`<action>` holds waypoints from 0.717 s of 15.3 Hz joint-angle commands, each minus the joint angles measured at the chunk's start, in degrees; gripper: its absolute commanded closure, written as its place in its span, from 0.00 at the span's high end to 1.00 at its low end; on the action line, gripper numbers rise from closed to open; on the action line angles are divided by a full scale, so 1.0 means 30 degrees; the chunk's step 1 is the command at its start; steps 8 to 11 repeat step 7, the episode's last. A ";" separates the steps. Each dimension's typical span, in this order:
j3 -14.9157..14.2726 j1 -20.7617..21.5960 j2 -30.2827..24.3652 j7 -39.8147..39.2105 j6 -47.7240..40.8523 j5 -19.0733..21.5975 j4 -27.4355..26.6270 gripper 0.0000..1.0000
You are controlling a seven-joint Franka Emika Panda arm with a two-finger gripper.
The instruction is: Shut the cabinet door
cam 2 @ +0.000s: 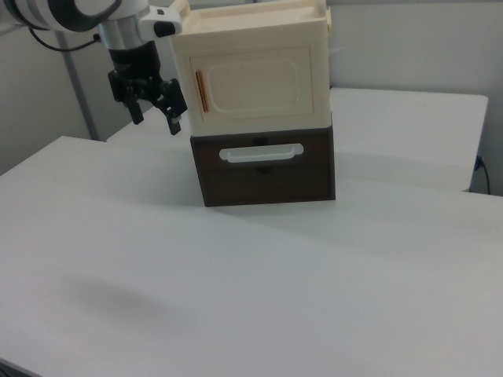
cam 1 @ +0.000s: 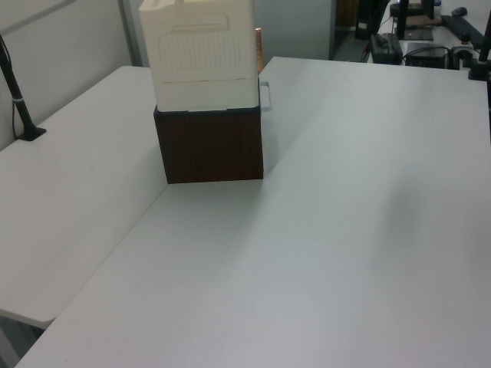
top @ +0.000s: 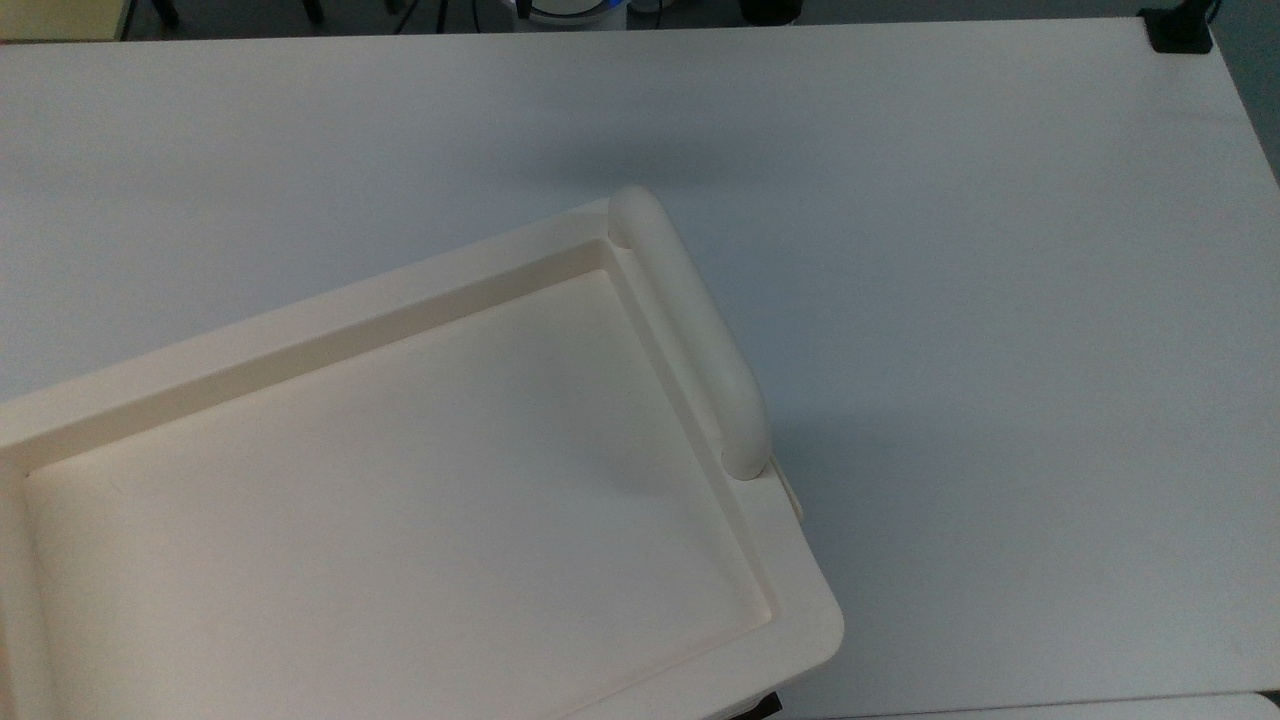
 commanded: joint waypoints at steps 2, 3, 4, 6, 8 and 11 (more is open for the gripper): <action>-0.0264 0.0335 -0.0137 -0.0572 0.0516 -0.0667 -0.0354 1.00; -0.0264 0.0335 -0.0224 -0.0514 0.0429 -0.0668 -0.0354 1.00; -0.0264 0.0335 -0.0254 -0.0514 0.0342 -0.0668 -0.0354 1.00; -0.0235 0.0364 -0.0225 -0.0484 0.0399 -0.0668 -0.0325 1.00; -0.0264 0.0393 -0.0254 -0.0513 0.0370 -0.0668 -0.0325 1.00; -0.0264 0.0393 -0.0254 -0.0513 0.0370 -0.0668 -0.0325 1.00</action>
